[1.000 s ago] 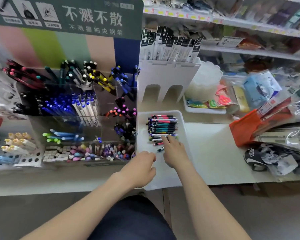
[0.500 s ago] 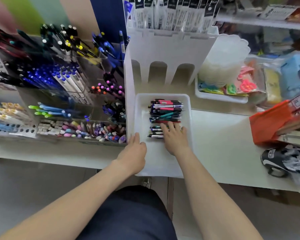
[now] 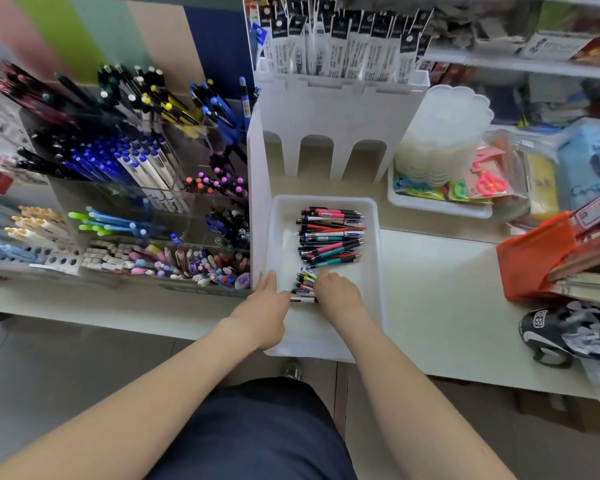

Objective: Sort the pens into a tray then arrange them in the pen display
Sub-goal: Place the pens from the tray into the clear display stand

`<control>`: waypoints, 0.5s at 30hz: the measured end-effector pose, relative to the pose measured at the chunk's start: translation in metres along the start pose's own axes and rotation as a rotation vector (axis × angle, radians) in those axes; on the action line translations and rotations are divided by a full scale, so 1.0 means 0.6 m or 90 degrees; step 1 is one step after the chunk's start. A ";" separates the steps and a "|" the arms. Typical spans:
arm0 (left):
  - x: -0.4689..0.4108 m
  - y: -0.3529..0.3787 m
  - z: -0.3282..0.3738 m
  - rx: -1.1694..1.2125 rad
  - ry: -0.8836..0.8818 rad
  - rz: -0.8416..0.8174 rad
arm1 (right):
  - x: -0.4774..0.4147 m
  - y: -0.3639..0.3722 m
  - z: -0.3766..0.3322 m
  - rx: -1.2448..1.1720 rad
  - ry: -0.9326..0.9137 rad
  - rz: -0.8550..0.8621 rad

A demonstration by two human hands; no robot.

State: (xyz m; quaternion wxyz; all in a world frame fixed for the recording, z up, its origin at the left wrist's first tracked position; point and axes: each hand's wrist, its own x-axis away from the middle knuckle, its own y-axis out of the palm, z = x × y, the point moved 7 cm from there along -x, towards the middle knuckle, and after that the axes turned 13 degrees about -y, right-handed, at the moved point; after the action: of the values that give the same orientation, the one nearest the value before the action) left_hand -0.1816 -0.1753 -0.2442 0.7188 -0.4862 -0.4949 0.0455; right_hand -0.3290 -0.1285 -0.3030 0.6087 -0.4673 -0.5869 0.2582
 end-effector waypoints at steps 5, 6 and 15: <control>0.009 -0.031 0.000 0.048 0.019 0.036 | 0.024 0.022 0.018 -0.195 0.057 -0.018; 0.012 -0.035 0.001 0.050 0.023 0.044 | 0.030 0.024 0.024 -0.232 0.072 -0.014; 0.024 -0.054 0.000 0.210 0.026 0.058 | 0.090 -0.030 0.057 -0.530 0.136 0.153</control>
State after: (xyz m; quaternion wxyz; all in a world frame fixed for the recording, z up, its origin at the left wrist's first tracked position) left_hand -0.1873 -0.1843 -0.2105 0.7958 -0.3843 -0.4435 0.1491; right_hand -0.3562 -0.0801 -0.2661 0.3919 -0.7615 -0.5160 0.0190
